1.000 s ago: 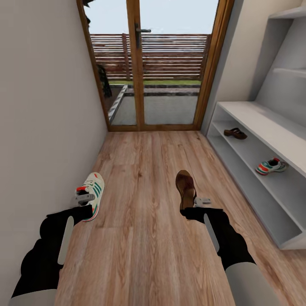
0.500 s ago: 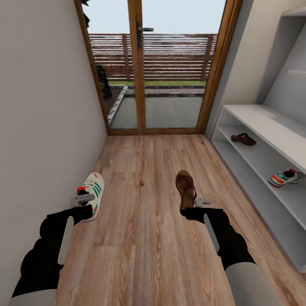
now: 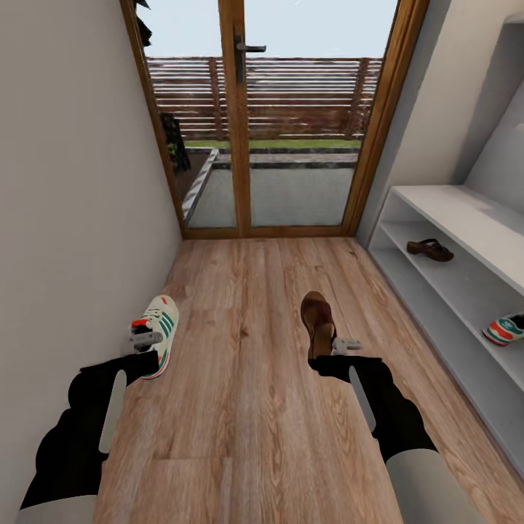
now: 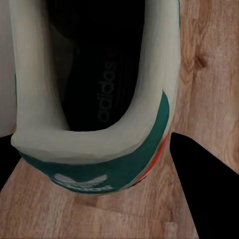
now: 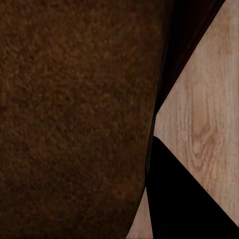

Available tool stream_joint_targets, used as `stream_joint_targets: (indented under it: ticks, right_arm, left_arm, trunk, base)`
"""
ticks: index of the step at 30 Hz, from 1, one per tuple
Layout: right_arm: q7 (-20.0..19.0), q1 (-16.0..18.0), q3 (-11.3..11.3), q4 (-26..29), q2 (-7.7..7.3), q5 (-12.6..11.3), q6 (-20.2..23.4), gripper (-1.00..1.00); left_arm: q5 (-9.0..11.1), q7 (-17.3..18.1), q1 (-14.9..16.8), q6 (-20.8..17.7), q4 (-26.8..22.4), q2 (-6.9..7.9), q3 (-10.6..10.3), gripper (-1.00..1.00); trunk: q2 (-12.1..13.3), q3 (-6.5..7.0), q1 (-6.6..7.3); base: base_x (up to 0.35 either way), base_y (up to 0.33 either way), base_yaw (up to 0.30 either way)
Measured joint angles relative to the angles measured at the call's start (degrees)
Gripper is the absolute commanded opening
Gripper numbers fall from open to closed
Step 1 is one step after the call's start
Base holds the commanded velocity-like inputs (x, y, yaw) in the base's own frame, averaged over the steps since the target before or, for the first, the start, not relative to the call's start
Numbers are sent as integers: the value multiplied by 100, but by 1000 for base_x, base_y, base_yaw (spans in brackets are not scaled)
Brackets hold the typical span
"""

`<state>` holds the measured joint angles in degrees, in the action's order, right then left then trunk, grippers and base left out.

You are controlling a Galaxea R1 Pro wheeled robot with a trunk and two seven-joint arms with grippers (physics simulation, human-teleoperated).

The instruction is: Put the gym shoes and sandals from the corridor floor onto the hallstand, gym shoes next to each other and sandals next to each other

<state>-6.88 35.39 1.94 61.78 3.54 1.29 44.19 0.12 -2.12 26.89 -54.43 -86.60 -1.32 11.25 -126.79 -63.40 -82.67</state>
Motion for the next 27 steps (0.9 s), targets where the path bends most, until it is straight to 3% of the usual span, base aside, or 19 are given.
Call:
stream_joint_targets:
  ticks: [27]
  right_arm:
    - [-6,-2,0,4,5,0,0,-100]
  left_arm:
    - [0,0,-7,1,1,0,0,-100]
  trunk:
    - [0,0,0]
  base:
    - [339,0,0]
